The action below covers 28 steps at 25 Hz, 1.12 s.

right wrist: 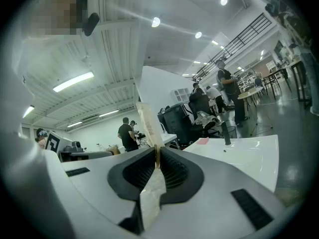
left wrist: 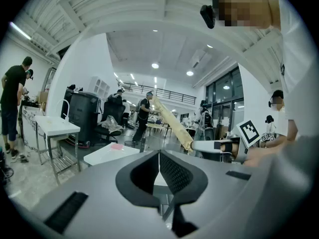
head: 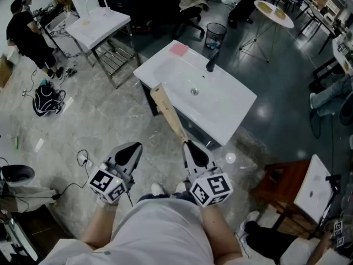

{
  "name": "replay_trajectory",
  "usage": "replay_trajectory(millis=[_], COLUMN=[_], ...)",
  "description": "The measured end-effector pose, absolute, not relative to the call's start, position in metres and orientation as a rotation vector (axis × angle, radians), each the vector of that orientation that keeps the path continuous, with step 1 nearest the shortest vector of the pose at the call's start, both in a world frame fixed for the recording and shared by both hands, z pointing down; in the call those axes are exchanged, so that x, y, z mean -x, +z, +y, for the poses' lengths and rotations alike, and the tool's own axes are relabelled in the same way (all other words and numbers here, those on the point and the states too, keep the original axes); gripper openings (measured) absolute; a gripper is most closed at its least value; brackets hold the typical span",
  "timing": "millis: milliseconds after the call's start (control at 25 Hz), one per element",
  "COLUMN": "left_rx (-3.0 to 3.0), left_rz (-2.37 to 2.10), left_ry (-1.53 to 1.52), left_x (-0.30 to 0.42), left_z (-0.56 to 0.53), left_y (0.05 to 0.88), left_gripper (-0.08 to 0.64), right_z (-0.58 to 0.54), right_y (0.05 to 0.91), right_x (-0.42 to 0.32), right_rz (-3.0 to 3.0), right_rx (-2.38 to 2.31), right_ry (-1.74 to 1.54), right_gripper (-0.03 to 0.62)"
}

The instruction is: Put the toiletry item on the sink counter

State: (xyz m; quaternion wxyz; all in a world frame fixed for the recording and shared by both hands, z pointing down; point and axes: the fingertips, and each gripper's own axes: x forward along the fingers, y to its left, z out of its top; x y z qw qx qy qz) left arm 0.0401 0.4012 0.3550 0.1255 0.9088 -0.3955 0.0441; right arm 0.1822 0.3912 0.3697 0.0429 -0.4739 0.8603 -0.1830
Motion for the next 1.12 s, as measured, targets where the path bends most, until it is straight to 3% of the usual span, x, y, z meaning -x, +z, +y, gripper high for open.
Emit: replay_trajectory(millis=[720, 1120], left_rx=[-2.642, -2.66], left_rz=[-1.219, -1.226], left_ry=[0.204, 0.207], left_x=[-0.15, -0.162], left_z=[0.384, 0.354], left_y=[0.358, 0.358], left_gripper=[0.017, 0.017], right_z=[0.369, 0.352], right_y=[0.364, 0.371], right_x=[-0.289, -0.306], right_rz=[2.587, 2.554], right_rx=[1.319, 1.318], right_ry=[-0.55, -0.587], right_gripper=[0.043, 0.043])
